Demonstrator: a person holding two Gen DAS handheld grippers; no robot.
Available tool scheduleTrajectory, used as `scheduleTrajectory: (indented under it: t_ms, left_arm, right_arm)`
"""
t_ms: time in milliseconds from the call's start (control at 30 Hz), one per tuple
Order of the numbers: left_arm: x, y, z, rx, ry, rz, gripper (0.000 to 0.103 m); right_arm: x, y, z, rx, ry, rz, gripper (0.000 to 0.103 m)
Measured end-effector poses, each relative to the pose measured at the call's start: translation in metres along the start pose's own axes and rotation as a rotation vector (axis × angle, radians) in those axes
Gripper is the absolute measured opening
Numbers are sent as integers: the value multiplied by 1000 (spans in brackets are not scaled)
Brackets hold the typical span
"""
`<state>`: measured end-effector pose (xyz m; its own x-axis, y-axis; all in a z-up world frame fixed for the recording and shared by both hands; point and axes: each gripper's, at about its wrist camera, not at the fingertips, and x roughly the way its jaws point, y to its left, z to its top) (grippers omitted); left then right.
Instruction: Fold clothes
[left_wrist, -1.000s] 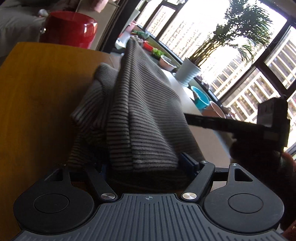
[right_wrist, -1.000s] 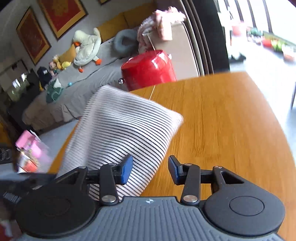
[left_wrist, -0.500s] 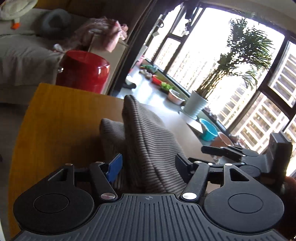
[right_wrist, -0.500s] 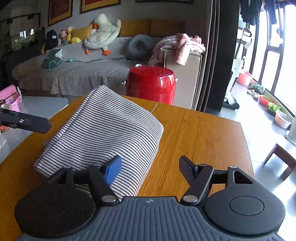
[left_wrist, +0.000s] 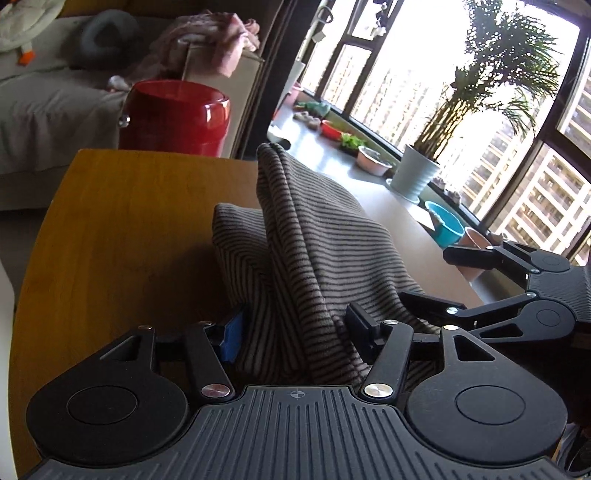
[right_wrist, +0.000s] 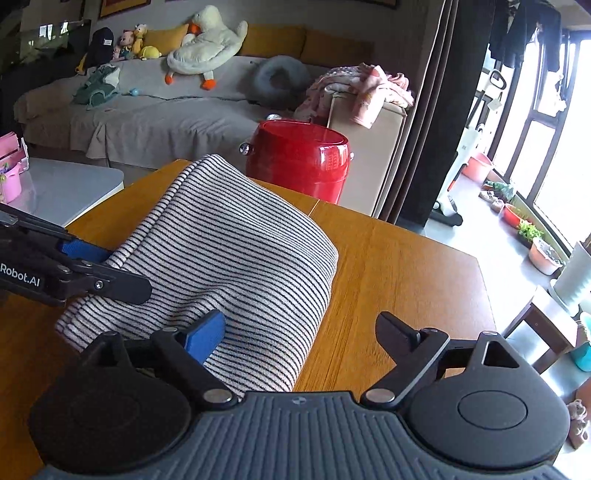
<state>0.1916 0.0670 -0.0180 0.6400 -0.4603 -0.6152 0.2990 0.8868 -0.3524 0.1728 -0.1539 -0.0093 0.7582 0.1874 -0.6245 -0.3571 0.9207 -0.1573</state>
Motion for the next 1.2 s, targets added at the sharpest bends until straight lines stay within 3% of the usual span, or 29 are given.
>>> scheduleTrajectory:
  t_ms: [300, 567, 700, 767, 833, 900, 1033, 1200]
  left_arm:
    - [3, -4, -3, -26, 8, -33, 62]
    - [8, -30, -13, -45, 55, -150, 65]
    - [7, -40, -13, -7, 40, -103, 67]
    - [6, -39, -12, -8, 39, -101, 67]
    - [4, -39, -13, -9, 36, -98, 68]
    - [2, -39, -14, -9, 30, -95, 69]
    - [-5, -38, -15, -11, 16, -88, 70]
    - [-16, -29, -15, -28, -8, -62, 68]
  right_arm:
    - [-1, -3, -1, -6, -4, 0, 93]
    - [-6, -29, 1, 43, -35, -29, 94]
    - [-17, -40, 0, 96, -69, 14, 94]
    - [-26, -40, -1, 111, -91, 76, 88]
    - [-31, -39, -1, 130, -87, 145, 74]
    - [-27, -36, -1, 147, -53, 188, 70]
    - [-9, -26, -12, 144, 7, 170, 72]
    - [-8, -23, -17, 143, 6, 159, 72]
